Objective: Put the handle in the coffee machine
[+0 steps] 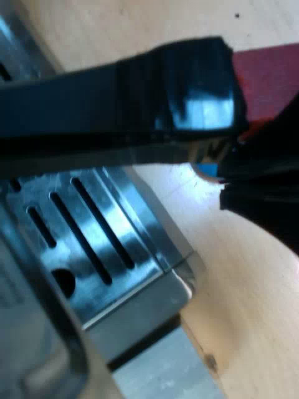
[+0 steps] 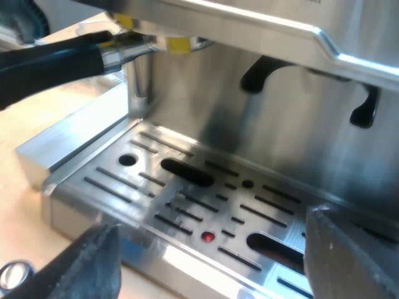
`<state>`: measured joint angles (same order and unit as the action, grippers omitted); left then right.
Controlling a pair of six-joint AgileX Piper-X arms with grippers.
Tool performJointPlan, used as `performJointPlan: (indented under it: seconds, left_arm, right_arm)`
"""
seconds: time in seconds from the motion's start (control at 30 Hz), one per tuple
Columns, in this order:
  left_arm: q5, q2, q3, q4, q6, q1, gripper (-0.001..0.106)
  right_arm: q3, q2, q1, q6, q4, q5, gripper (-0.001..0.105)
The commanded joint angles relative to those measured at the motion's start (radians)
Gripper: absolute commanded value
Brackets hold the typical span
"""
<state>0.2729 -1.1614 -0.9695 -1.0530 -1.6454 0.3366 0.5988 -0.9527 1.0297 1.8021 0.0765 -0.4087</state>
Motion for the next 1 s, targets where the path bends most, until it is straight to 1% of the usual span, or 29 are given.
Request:
performJointPlan:
  seconds: [0.03,0.07,0.17,0.23,0.27,0.33,0.47,0.57,0.6,0.67,0.8,0.9,0.93,1.0]
  left_arm:
    - [0.026,-0.001,0.002,0.026,-0.045,0.066,0.0]
    - [0.021,-0.001,0.002,0.03,-0.055,0.076,0.0]
    - [0.004,-0.001,0.002,0.049,-0.119,0.114,0.0]
    - [-0.009,-0.001,0.002,0.071,-0.174,0.141,0.0]
    - [-0.018,-0.001,0.002,0.077,-0.189,0.15,0.0]
    - [-0.041,-0.001,0.002,0.086,-0.231,0.174,0.0]
    - [-0.085,-0.001,0.002,0.088,-0.273,0.208,0.0]
    - [-0.114,-0.001,0.002,0.088,-0.311,0.235,0.0]
    - [-0.116,-0.001,0.002,0.091,-0.32,0.244,0.0]
    - [-0.12,-0.001,0.002,0.094,-0.343,0.258,0.0]
    - [-0.122,-0.001,0.002,0.113,-0.389,0.277,0.0]
    - [-0.12,-0.001,0.002,0.135,-0.421,0.287,0.0]
    - [-0.12,-0.001,0.002,0.15,-0.443,0.297,0.0]
    - [-0.119,-0.001,0.002,0.163,-0.463,0.309,0.0]
  right_arm:
    - [0.021,0.081,0.001,0.002,-0.112,0.019,0.064]
    - [0.024,0.096,0.001,0.002,-0.129,0.026,0.064]
    - [0.055,0.151,0.001,0.002,-0.189,0.077,0.064]
    - [0.093,0.17,0.001,0.002,-0.242,0.099,0.064]
    - [0.104,0.173,0.001,0.002,-0.257,0.112,0.064]
    - [0.148,0.176,0.001,0.004,-0.293,0.16,0.064]
    - [0.198,0.176,0.001,0.013,-0.344,0.217,0.064]
    - [0.226,0.176,0.001,0.045,-0.382,0.272,0.064]
    - [0.244,0.176,0.001,0.05,-0.411,0.308,0.064]
    - [0.258,0.176,0.001,0.05,-0.434,0.335,0.064]
    - [0.289,0.176,0.001,0.062,-0.476,0.421,0.064]
    - [0.304,0.176,0.001,0.072,-0.486,0.441,0.064]
    - [0.311,0.176,0.001,0.093,-0.496,0.441,0.064]
    - [0.324,0.176,0.001,0.113,-0.516,0.441,0.064]
